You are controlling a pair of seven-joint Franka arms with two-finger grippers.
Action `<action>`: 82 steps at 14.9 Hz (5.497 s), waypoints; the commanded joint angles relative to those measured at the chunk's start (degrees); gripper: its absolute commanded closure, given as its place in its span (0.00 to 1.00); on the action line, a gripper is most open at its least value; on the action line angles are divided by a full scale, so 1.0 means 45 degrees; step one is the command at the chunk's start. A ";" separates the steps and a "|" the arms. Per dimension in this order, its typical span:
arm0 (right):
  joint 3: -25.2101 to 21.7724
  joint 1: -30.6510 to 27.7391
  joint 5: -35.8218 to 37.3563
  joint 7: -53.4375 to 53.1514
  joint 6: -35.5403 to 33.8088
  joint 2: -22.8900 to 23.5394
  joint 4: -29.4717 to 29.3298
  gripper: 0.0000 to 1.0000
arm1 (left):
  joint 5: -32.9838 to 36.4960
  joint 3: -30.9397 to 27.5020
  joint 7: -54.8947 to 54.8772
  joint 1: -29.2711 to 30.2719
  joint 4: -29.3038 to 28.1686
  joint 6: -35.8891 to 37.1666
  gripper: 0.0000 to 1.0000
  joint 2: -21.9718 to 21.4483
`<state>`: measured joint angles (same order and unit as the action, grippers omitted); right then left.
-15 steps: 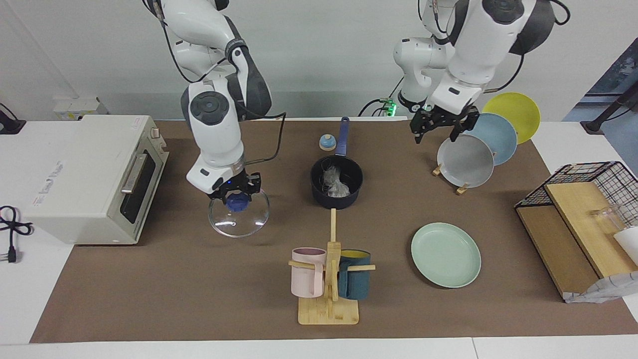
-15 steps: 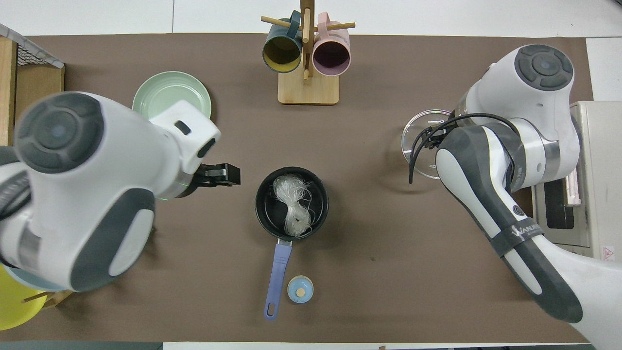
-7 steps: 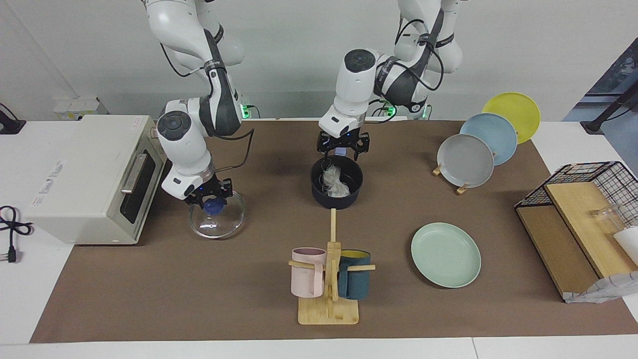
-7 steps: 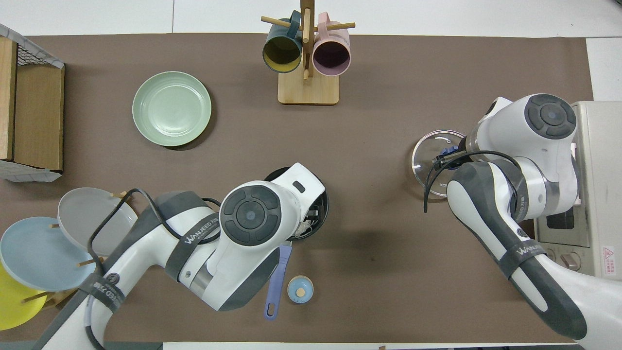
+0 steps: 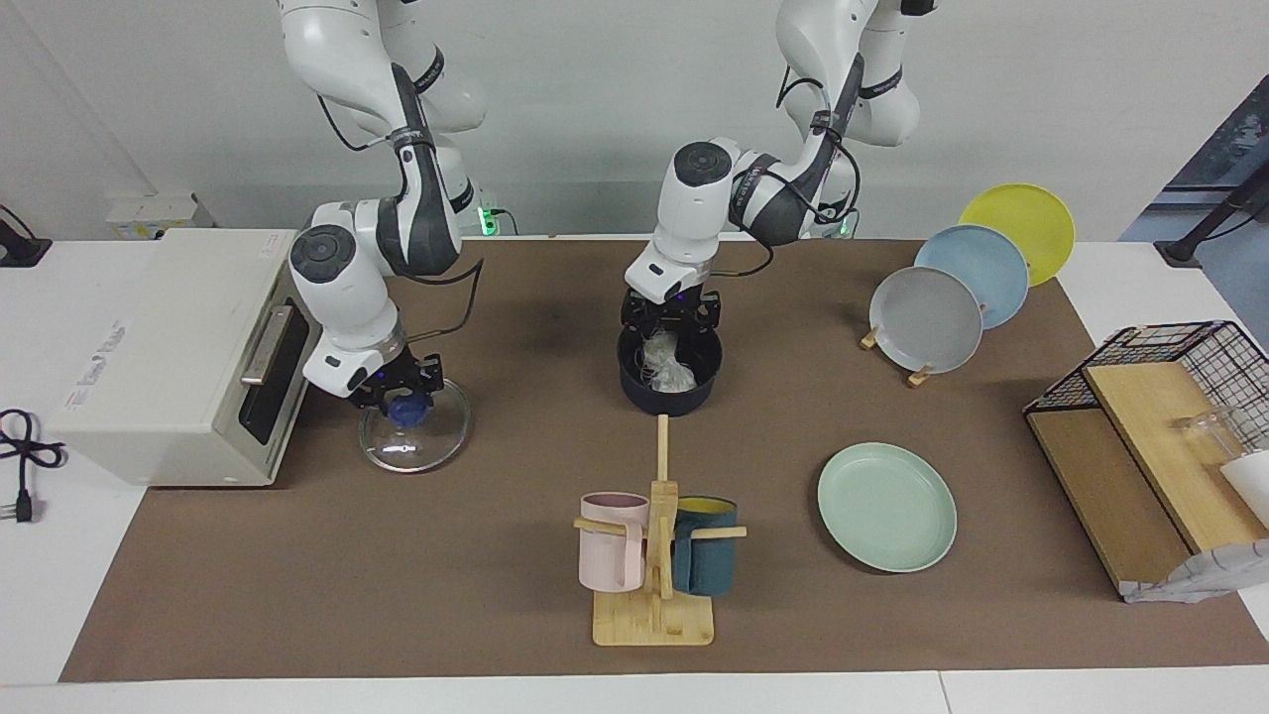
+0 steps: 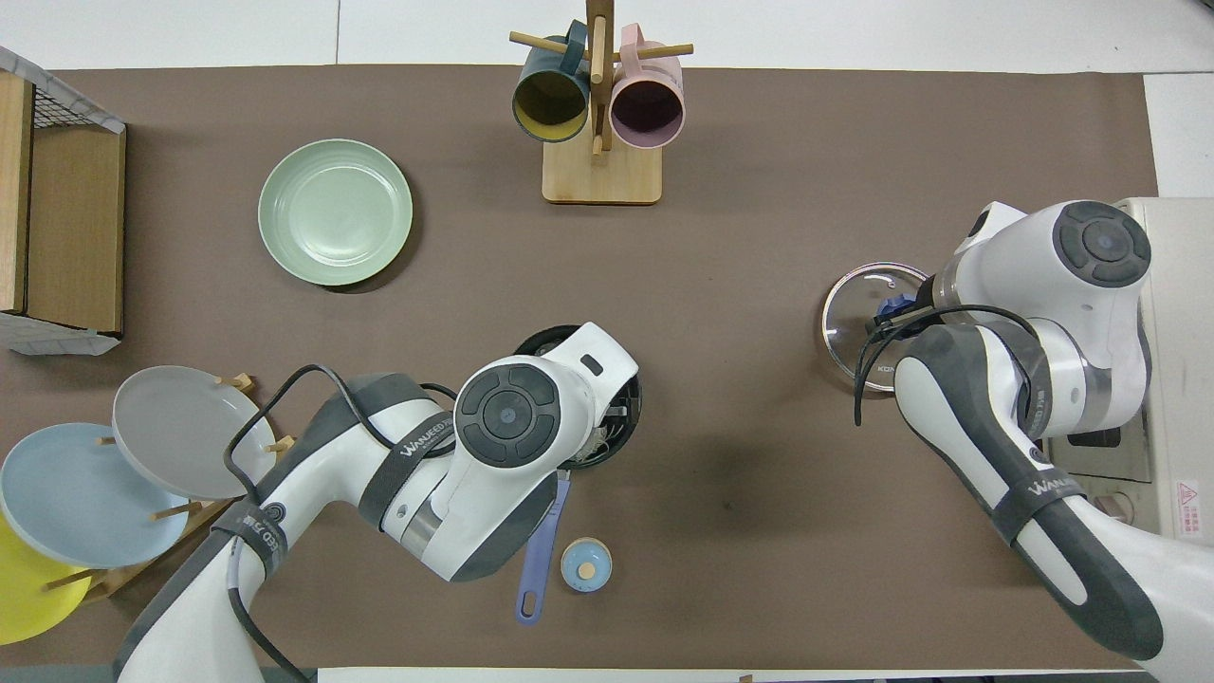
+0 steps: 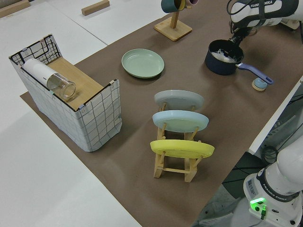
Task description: Transfer vermicelli from pot to plate
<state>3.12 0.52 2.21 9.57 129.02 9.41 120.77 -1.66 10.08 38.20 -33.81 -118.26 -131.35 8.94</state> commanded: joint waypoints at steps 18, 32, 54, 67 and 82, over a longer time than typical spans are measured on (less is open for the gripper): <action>0.0068 -0.0213 -0.0880 -0.0892 -0.8390 -0.2128 -0.5721 0.00 | 0.0036 -0.0229 -0.0579 0.0228 0.1024 0.1119 1.00 0.0300; -0.0284 -0.0330 -0.0708 -0.1423 -0.9843 -0.2345 -0.5998 0.00 | -0.1097 -0.0307 -0.4593 0.5770 0.6925 0.6671 1.00 0.0904; -0.0460 -0.0467 -0.0746 -0.1482 -0.9764 -0.2148 -0.6799 0.00 | -0.0199 -0.0385 -0.8001 0.7259 0.4737 0.1022 0.00 0.3193; -0.0440 -0.0467 -0.0727 -0.1462 -0.9373 -0.2188 -0.6799 0.00 | 0.0309 -0.0834 -0.7689 0.7318 0.5538 0.8542 0.00 -0.1945; -0.0421 -0.0408 -0.0746 -0.1501 -0.9354 -0.2188 -0.6799 0.00 | 0.0348 -0.1557 -0.7396 0.6380 0.6260 1.0303 0.00 -0.2240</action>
<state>0.82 -0.90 -0.79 3.56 86.18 0.01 89.99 -1.39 3.98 5.68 -3.82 -91.93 -86.72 -2.35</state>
